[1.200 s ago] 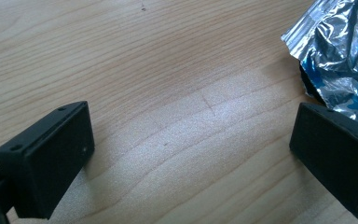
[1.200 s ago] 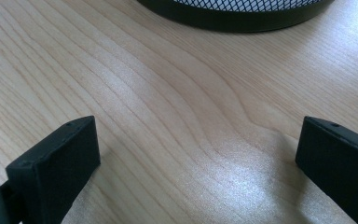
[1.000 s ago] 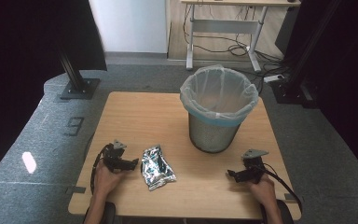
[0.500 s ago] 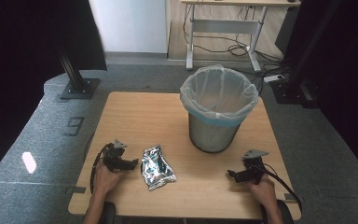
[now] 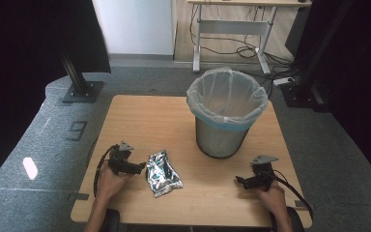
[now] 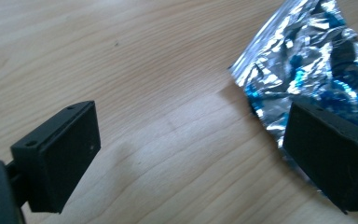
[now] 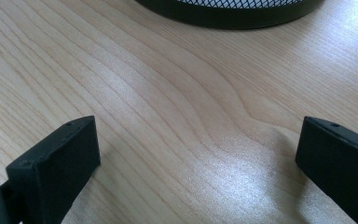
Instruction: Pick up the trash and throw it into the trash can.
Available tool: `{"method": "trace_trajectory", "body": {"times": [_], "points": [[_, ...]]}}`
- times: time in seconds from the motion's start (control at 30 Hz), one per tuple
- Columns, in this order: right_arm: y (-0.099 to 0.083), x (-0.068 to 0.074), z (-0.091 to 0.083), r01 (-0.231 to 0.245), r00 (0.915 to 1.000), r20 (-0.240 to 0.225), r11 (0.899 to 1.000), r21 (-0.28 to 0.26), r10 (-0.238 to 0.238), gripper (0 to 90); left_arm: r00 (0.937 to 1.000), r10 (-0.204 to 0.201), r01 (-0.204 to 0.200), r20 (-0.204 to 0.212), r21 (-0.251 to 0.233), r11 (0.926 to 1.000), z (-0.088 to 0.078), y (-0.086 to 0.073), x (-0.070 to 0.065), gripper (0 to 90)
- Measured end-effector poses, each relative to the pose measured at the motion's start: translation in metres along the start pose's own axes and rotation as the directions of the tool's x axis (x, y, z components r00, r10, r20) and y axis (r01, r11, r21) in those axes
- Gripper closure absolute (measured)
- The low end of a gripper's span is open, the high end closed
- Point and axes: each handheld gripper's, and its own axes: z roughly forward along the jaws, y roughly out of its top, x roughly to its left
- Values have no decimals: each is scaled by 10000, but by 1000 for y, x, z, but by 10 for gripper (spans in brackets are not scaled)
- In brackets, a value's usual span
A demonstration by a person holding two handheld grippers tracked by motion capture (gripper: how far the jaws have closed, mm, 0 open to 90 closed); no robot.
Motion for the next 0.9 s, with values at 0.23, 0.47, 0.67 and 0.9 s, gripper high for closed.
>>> {"method": "trace_trajectory", "body": {"times": [0.23, 0.47, 0.67, 0.9], "points": [[0, 0, 0, 8, 10000, 13, 10000, 5, -8, 0, 9981, 458, -448, 415, -234, 9987, -2, 17, -13, 64], [0, 0, 0, 12, 10000, 5, 10000, 18, -12, 0, 9915, 972, -969, 865, -83, 9953, 10, 28, -27, 75], [0, 0, 0, 0, 10000, -3, 10000, 13, 0, 0, 9868, 1133, -1145, 1153, 33, 9934, 23, 33, -34, 116], [0, 1, 0, -1, 10000, 1, 10000, 15, 1, 0, 9821, 1429, -1477, 1230, 301, 9886, 45, 37, -41, 144]]}}
